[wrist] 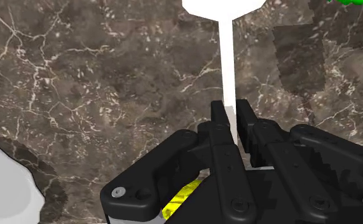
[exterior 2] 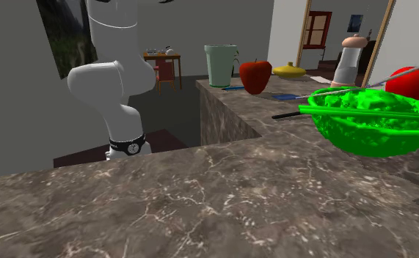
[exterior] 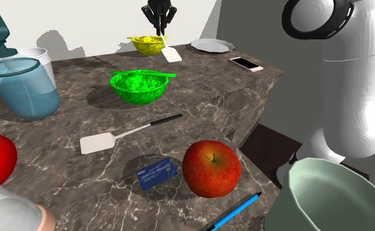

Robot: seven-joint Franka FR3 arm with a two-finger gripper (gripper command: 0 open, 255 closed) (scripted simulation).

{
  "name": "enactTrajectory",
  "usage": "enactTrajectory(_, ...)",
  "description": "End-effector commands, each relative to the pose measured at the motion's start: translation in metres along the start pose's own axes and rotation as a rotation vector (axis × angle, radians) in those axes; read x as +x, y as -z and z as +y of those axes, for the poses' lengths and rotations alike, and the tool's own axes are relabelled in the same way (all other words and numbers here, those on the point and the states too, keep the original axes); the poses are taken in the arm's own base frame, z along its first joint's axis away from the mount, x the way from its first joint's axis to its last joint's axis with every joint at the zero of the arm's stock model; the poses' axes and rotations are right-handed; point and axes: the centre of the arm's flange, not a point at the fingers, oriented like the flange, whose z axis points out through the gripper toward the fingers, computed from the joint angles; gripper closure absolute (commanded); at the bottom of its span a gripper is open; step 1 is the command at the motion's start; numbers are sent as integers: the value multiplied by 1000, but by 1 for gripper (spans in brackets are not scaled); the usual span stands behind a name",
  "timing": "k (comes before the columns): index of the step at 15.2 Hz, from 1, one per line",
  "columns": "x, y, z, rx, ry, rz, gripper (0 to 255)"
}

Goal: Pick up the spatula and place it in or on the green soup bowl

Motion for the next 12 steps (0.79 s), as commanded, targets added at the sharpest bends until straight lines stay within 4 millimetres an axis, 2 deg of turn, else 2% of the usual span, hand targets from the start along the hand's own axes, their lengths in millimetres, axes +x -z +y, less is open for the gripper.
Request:
enactTrajectory(1,-15,5,-13,0,0,0,255)
enactTrajectory(12,-119,21,-114,0,0,0,255)
